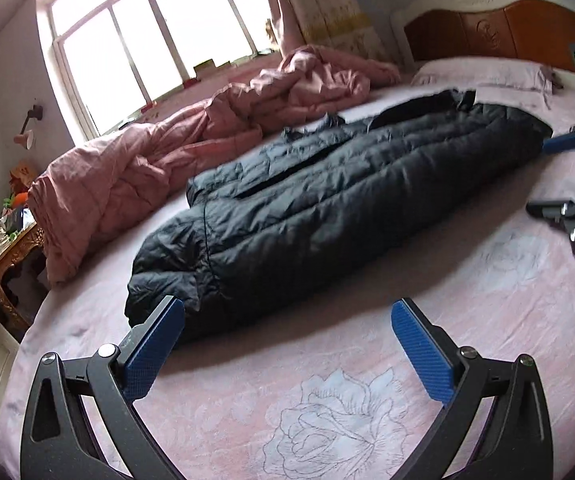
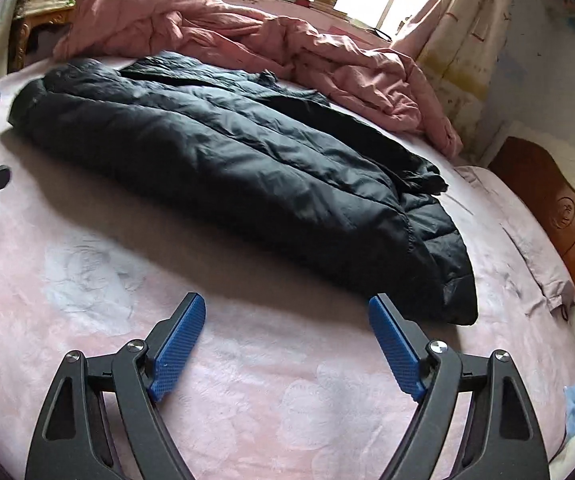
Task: Fold large clothes
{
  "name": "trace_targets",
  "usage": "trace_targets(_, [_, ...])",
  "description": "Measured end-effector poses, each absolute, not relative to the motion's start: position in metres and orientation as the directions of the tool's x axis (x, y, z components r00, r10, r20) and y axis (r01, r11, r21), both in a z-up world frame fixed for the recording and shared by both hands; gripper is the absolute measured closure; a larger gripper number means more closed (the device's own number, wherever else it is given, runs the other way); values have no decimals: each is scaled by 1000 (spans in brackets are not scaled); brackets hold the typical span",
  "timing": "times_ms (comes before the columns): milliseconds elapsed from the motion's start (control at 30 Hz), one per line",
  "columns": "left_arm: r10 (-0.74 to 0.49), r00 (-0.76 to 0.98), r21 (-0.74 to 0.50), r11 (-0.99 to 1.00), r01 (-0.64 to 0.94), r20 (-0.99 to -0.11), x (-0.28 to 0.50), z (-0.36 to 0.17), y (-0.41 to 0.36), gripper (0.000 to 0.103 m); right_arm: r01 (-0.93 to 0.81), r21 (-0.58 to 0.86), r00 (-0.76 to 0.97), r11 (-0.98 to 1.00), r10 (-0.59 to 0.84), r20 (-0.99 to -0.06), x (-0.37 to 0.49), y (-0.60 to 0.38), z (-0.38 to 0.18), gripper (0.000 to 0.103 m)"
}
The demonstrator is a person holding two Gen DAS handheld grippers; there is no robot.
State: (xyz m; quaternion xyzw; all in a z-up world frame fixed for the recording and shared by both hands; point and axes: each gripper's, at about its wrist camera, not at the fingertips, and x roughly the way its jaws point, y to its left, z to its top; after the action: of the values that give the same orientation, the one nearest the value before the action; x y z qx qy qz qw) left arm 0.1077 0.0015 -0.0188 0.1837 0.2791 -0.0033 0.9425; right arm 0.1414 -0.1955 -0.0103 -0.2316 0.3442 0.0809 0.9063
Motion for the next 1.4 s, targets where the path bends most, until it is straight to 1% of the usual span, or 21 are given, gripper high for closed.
trace_targets(67, [110,818,360,924,125,-565,113,-24,-1,0,-270,-389,759,881,-54,-649,147,-195,-11,18])
trace_targets(133, [119,818,378,917,128,-563,113,-27,-3,0,-215,-431,774,876,-116,-622,153,-196,-13,18])
trace_targets(167, [147,818,401,909,110,-556,115,-28,-6,0,-191,-446,776,875,-144,-614,155,-199,-13,18])
trace_targets(267, [201,797,430,899,81,-569,128,-33,-7,0,-164,-416,761,894,-154,-630,164,-210,-12,18])
trace_targets(333, [235,774,424,904,48,-589,140,-35,-4,0,-136,-416,757,899,-177,-629,171,-217,-10,18])
trace_targets(467, [292,767,408,912,-44,-571,158,-28,13,0,-68,-448,745,891,-253,-617,189,-233,-10,18])
trace_targets(500, [306,763,406,912,-63,-569,162,-27,18,0,-55,-443,738,895,-262,-622,196,-239,-10,18])
trace_targets(567, [319,749,392,916,-87,-580,170,-26,27,0,-58,-395,722,917,-234,-651,204,-247,-8,17])
trace_targets(633, [322,733,366,924,-107,-599,175,-26,37,0,-58,-359,716,932,-212,-665,209,-252,-5,17])
trace_targets(733, [304,715,315,941,-123,-629,180,-26,48,0,-55,-342,726,938,-198,-659,211,-253,-3,17])
trace_targets(833, [244,739,260,961,-95,-628,172,-20,53,1,-76,-307,718,949,-162,-677,209,-258,-3,17])
trace_targets(867, [207,750,242,968,-64,-628,167,-18,53,1,-92,-291,710,952,-142,-690,208,-260,-4,17])
trace_targets(933, [149,763,226,974,-4,-629,158,-14,51,1,-162,-242,682,957,-69,-728,200,-263,-4,17])
trace_targets(1000, [138,759,252,967,35,-637,154,-12,48,1,-190,-245,686,951,-50,-726,192,-263,-2,18])
trace_targets(1067, [157,775,293,955,38,-612,150,-11,44,1,-166,-276,706,947,-81,-703,187,-260,1,17])
trace_targets(1100, [140,778,298,952,63,-613,149,-10,43,1,-157,-295,719,943,-96,-688,185,-256,3,17])
trace_targets(1167, [88,765,301,943,142,-637,147,-11,37,1,-209,-288,711,935,-57,-701,182,-249,3,17])
trace_targets(1200, [94,765,339,926,169,-637,145,-13,31,1,-251,-284,698,925,-31,-715,181,-242,1,17])
trace_targets(1233, [129,774,386,909,157,-620,145,-14,27,1,-256,-298,699,920,-37,-714,181,-239,-1,17])
trace_targets(1300, [225,775,471,876,105,-590,155,-21,19,1,-186,-368,723,911,-127,-679,187,-234,-5,17])
trace_targets(1400, [271,743,469,880,66,-612,175,-29,21,2,-132,-426,724,895,-207,-658,205,-230,-11,17])
